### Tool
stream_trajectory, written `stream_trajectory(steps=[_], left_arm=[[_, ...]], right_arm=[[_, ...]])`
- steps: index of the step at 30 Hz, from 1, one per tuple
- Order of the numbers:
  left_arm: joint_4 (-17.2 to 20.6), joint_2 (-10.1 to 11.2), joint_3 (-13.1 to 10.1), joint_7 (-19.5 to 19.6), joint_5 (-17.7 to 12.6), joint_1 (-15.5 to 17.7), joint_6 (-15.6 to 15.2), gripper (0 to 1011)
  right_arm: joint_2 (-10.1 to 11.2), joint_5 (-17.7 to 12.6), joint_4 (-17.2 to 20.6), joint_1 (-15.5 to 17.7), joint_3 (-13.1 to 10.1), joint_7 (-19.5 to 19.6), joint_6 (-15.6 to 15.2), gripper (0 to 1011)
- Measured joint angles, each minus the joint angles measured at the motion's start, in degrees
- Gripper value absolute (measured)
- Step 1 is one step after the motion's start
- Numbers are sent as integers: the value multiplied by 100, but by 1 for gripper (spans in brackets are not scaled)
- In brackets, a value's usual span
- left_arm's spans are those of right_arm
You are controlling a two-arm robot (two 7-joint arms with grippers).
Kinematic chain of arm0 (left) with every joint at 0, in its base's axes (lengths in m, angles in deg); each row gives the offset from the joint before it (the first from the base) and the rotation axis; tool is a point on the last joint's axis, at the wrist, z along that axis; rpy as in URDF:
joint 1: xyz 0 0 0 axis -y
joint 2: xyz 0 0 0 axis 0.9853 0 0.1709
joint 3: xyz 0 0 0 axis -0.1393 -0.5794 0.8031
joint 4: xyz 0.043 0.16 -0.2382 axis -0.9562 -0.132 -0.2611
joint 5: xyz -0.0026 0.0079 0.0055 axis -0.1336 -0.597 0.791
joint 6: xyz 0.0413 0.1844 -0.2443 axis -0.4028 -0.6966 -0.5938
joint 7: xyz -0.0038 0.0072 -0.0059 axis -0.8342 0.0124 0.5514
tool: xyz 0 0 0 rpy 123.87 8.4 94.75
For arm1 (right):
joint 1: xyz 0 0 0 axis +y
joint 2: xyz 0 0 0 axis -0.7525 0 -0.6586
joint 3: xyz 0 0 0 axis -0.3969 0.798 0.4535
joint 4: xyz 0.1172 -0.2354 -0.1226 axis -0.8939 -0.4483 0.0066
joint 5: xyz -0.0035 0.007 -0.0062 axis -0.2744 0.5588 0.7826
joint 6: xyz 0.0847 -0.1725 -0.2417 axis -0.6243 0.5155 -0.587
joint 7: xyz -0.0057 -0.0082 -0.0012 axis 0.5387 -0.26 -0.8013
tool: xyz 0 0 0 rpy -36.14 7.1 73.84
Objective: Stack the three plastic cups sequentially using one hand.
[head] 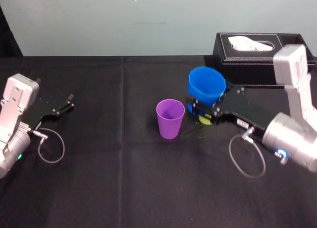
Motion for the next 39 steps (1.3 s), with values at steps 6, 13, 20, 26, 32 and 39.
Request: stream_trajectory(steps=[6, 13, 20, 26, 32, 39], left_arm=[[0, 0, 0, 0, 0, 0, 0, 1012], [0, 0, 0, 0, 0, 0, 0, 1011], [0, 0, 0, 0, -1, 0, 0, 1011], [0, 0, 0, 0, 0, 0, 0, 1012], [0, 0, 0, 0, 0, 0, 0, 1011], [0, 0, 0, 0, 0, 0, 0, 1011]], right_arm=[[-120, -19, -331, -512, 92, 129, -325, 719], [-258, -14, -785, -840, 182, 285, -518, 719], [-375, 57, -1227, -970, 172, 365, -374, 719], [-429, 98, -1464, -1034, 144, 364, -276, 719], [-484, 152, -1668, -1117, 140, 341, -185, 719], [-549, 240, -1875, -1183, 179, 302, -136, 719]])
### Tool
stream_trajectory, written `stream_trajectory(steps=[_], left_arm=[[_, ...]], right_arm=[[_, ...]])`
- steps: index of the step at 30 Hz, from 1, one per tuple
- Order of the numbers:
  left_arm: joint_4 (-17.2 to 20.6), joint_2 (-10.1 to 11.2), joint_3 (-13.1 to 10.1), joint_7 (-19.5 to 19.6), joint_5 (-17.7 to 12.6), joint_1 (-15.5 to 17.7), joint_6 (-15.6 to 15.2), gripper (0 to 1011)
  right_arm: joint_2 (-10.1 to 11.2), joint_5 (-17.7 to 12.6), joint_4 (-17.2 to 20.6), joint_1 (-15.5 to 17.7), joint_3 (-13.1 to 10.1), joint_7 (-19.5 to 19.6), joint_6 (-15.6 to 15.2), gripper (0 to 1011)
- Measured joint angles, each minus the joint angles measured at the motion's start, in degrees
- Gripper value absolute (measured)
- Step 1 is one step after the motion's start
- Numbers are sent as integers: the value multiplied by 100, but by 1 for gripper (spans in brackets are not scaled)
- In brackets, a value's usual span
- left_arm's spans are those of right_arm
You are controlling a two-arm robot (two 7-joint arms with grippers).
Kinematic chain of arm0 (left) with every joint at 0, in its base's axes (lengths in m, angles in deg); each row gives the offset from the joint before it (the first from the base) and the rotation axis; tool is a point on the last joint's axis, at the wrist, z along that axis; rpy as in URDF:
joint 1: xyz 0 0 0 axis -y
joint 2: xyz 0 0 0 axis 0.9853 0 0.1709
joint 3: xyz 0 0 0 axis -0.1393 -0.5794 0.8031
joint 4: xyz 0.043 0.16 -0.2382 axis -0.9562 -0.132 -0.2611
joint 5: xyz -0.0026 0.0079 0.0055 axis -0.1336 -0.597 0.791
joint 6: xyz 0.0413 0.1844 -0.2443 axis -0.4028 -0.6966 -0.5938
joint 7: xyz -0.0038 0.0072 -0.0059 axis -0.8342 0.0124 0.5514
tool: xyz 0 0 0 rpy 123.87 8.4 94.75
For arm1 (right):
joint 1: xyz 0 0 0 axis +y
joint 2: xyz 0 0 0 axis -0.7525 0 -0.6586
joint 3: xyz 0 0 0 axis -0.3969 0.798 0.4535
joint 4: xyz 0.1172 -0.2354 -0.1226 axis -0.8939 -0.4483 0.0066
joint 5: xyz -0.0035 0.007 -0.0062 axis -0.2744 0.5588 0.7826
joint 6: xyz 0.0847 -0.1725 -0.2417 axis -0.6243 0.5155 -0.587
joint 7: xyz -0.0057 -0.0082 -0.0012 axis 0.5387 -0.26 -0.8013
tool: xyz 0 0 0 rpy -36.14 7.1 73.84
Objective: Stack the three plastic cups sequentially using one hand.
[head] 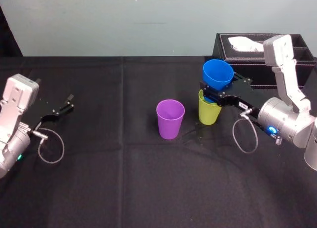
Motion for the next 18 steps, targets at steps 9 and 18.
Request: stream_trajectory(steps=[9, 18], left_arm=[[0, 0, 0, 0, 0, 0, 0, 1011], [0, 0, 0, 0, 0, 0, 0, 1011]], right_arm=[[-85, 84, -207, -53, 20, -20, 37, 719], [-135, 85, -314, -58, 16, -91, 33, 719]])
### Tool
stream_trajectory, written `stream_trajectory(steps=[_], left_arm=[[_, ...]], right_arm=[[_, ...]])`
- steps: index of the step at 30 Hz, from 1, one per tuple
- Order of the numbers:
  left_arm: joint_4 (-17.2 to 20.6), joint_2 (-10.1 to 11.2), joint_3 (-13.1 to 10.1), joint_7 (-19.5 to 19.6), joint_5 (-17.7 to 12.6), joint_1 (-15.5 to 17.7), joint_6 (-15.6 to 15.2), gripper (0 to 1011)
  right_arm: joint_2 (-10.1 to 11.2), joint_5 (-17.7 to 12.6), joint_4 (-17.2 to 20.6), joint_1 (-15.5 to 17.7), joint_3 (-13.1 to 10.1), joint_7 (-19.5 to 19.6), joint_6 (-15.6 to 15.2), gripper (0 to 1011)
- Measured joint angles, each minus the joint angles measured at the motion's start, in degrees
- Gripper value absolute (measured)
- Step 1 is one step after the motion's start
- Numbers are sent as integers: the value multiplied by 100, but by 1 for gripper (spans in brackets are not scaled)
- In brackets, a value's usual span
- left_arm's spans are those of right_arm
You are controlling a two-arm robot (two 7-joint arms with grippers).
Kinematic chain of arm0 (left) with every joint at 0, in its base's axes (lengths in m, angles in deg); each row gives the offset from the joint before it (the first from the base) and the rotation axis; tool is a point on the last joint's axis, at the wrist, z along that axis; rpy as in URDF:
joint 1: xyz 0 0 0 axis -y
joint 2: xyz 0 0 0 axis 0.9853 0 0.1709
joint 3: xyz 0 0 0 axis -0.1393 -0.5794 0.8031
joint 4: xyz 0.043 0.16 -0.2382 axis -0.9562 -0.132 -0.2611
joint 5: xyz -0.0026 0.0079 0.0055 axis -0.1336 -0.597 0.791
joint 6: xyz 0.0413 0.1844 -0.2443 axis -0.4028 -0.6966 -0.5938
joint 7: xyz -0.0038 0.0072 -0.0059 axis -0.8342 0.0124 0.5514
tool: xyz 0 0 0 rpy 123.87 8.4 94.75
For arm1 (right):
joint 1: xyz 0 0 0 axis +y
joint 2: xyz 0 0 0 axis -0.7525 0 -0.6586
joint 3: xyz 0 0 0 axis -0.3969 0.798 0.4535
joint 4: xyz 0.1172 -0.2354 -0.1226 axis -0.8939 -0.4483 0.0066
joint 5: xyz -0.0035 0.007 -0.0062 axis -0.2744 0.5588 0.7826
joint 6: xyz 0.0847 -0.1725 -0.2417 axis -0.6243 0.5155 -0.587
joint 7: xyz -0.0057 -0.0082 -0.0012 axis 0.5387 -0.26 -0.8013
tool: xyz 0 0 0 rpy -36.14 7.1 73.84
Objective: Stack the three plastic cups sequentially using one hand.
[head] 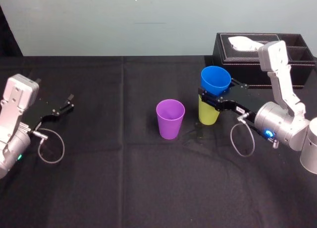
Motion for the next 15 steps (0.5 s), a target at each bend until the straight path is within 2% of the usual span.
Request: stream_trajectory(steps=[9, 15], left_arm=[[0, 0, 0, 0, 0, 0, 0, 1011], [0, 0, 0, 0, 0, 0, 0, 1011]], right_arm=[[1, -2, 3, 4, 2, -3, -3, 719], [3, -4, 12, 5, -1, 10, -7, 865]])
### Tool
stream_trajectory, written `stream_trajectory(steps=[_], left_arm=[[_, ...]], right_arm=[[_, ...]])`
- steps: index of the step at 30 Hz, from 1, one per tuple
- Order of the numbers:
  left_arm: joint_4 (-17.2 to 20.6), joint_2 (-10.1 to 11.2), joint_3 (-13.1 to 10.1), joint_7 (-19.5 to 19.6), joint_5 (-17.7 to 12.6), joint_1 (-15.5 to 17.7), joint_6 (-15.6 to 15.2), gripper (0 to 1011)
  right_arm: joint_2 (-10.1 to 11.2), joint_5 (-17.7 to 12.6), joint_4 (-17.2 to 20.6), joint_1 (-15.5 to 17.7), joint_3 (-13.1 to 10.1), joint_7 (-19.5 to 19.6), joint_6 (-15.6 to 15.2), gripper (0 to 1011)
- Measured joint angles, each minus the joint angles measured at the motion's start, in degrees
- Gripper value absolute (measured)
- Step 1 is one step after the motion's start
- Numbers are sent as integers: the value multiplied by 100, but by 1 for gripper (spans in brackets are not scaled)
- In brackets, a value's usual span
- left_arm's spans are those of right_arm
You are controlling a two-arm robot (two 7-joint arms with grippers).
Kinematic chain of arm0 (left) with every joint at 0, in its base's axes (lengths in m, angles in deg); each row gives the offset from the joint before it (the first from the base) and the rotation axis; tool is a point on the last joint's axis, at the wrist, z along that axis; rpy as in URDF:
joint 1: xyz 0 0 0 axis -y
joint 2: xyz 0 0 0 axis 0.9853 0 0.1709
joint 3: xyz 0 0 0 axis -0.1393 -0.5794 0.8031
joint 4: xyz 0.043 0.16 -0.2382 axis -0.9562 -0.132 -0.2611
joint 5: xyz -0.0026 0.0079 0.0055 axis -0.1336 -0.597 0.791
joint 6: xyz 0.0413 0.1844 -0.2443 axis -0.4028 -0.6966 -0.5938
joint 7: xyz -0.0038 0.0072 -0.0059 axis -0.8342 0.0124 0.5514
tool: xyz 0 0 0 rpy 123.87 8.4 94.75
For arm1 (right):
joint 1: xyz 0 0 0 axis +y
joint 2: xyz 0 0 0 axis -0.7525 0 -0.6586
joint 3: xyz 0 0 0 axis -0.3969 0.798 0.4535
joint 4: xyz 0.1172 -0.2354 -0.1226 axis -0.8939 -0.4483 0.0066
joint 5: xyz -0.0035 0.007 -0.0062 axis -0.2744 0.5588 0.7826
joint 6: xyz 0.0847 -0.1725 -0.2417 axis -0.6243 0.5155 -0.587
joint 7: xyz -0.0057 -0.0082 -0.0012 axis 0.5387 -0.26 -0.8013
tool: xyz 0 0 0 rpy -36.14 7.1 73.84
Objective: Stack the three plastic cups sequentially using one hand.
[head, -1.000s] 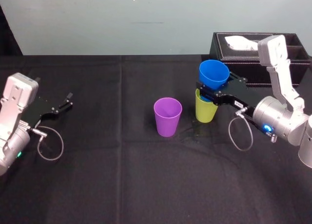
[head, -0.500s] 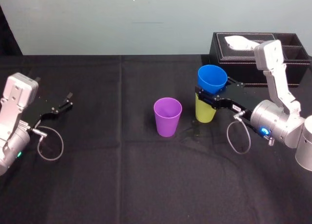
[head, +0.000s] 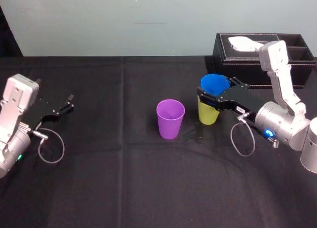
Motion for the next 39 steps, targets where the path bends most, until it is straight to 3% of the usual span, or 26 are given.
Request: stream_trajectory(steps=[6, 26, 39], left_arm=[[0, 0, 0, 0, 0, 0, 0, 1011], [0, 0, 0, 0, 0, 0, 0, 1011], [0, 0, 0, 0, 0, 0, 0, 1011]], right_arm=[[2, -1, 5, 0, -3, 5, 0, 1002], [7, -1, 23, 5, -14, 14, 26, 1004], [182, -178, 481, 279, -199, -119, 157, 1004]])
